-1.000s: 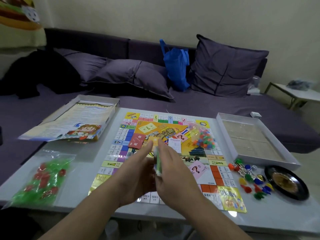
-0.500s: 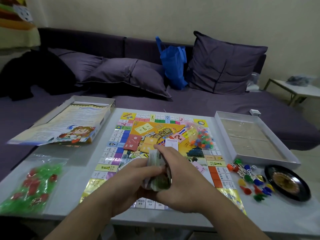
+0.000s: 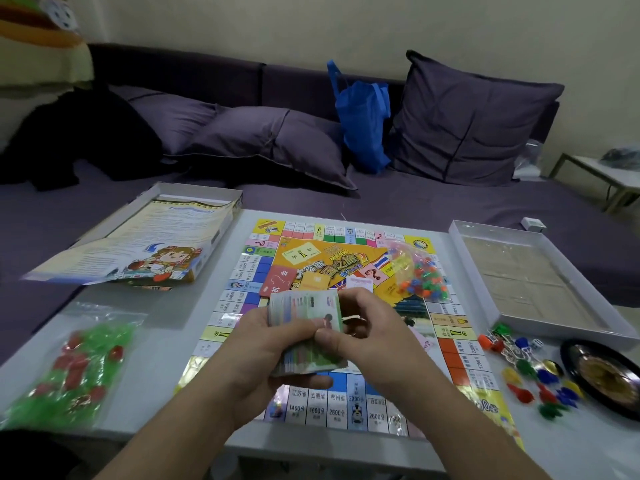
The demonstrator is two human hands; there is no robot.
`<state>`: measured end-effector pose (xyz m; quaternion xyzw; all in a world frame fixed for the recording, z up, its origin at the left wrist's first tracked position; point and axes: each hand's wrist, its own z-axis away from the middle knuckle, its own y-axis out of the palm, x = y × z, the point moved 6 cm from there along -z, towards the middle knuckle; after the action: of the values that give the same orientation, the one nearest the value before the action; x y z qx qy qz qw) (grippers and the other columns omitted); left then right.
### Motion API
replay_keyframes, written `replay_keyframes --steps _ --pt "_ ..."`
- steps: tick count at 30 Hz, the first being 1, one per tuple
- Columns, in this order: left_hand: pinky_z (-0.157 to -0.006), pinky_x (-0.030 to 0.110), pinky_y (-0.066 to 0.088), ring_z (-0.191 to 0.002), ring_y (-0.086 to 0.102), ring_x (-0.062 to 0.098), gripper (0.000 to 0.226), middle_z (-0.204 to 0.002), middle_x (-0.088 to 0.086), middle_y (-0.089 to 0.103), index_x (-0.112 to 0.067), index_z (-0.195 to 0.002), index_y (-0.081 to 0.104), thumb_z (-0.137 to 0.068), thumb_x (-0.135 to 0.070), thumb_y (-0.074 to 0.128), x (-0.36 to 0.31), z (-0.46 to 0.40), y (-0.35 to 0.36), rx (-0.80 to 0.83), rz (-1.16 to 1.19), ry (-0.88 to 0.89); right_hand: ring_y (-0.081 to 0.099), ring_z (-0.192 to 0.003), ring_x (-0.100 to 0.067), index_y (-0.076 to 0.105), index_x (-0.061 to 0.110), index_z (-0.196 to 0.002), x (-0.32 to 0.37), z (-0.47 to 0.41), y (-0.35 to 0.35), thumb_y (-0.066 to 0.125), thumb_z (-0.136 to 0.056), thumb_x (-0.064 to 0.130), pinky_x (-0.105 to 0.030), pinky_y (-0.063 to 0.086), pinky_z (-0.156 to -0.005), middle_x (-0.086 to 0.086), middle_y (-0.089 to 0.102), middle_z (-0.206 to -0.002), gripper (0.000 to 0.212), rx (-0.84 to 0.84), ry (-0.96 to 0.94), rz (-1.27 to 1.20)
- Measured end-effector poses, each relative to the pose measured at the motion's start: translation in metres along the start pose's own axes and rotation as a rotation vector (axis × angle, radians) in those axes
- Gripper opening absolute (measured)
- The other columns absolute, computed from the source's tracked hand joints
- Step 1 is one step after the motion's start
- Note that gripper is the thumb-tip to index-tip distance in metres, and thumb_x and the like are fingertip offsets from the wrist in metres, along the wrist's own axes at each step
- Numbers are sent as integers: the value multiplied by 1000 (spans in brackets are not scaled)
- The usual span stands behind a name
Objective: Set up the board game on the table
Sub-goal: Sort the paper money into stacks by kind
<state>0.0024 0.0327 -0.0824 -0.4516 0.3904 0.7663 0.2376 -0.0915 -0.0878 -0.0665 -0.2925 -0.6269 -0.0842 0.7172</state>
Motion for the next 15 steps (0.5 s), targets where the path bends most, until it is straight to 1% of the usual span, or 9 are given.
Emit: replay_keyframes --steps 1,4,6,8,11,13,15 --pt "-55 40 64 -92 77 41 33 -108 25 76 -1 -121 69 -90 -10 75 0 0 -3 -29 12 5 72 -100 -13 68 29 -115 -3 -1 1 82 -90 17 -31 64 -81 7 75 -106 31 -10 17 -27" --pt "-54 38 63 -92 77 42 38 -108 26 76 0 -122 69 -87 -12 77 1 0 -6 -71 54 7 74 -92 -14 73 23 -107 -4 -2 2 80 -92 16 -29 63 -71 3 77 -98 18 -64 33 -93" --pt "-56 40 65 -94 77 42 36 -109 27 76 0 -122 68 -88 -10 74 -1 1 -5 -68 84 11 75 -81 -13 74 19 -100 -4 -3 -2 78 -93 15 -29 61 -63 2 76 -89 9 -121 26 -134" --pt "-59 42 65 -96 76 42 33 -109 26 76 2 -123 66 -91 -6 71 -2 1 -6 -72 93 15 71 -68 -11 75 15 -94 -4 -3 -6 78 -94 15 -30 58 -58 0 75 -80 3 -162 22 -140" --pt "-57 42 65 -93 77 42 33 -107 25 76 4 -122 64 -90 -1 71 -2 2 -9 -119 62 30 64 -60 -12 75 13 -90 -7 -2 -8 78 -94 15 -30 55 -55 -2 73 -74 6 -181 38 -132" --pt "-56 42 65 -91 77 41 34 -106 25 77 3 -121 64 -89 0 73 -2 2 -10 -149 48 34 62 -59 -13 75 13 -89 -8 -2 -8 77 -94 16 -30 53 -53 -5 74 -75 7 -184 53 -133" --pt "-56 42 65 -89 78 42 33 -103 24 77 5 -120 63 -89 1 73 -4 3 -12 -169 31 31 59 -57 -15 76 11 -87 -12 -2 -9 75 -96 20 -29 48 -49 -11 73 -77 13 -201 80 -133"
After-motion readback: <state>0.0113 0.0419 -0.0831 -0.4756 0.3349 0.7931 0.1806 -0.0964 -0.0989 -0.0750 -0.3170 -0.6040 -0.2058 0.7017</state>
